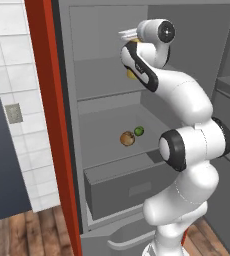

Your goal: Move the avocado and bread from the top shelf to the second highest shelf to make space. Then, place the pitcher from the counter on the cleared top shelf.

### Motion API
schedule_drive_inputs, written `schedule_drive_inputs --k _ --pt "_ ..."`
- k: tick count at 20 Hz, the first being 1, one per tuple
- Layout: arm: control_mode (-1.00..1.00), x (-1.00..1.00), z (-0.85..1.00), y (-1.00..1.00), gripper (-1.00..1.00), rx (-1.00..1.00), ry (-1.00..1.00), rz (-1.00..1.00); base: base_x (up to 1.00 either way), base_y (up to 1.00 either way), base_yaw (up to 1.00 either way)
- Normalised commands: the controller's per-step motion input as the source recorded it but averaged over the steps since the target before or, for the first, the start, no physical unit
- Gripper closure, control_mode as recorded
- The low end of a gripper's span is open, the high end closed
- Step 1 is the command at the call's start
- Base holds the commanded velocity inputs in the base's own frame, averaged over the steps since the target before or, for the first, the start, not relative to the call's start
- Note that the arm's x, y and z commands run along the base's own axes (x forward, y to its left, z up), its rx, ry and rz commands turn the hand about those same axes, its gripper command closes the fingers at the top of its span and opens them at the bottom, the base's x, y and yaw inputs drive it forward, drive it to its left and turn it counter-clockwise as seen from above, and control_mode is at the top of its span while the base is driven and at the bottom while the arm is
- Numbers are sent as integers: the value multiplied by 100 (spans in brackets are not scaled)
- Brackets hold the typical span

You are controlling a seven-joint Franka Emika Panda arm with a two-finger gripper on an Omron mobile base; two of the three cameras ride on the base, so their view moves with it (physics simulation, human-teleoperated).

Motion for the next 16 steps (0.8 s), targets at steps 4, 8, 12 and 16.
schedule_drive_inputs --k 4,8,12,16 --pt "-100 0 0 0 -100 -1 -3 0 0 0 0" --pt "-100 0 0 0 -100 0 -11 0 0 0 0" --pt "-100 0 0 0 -100 0 -13 0 0 0 0" --pt "-100 0 0 0 -100 0 -7 0 0 0 0"
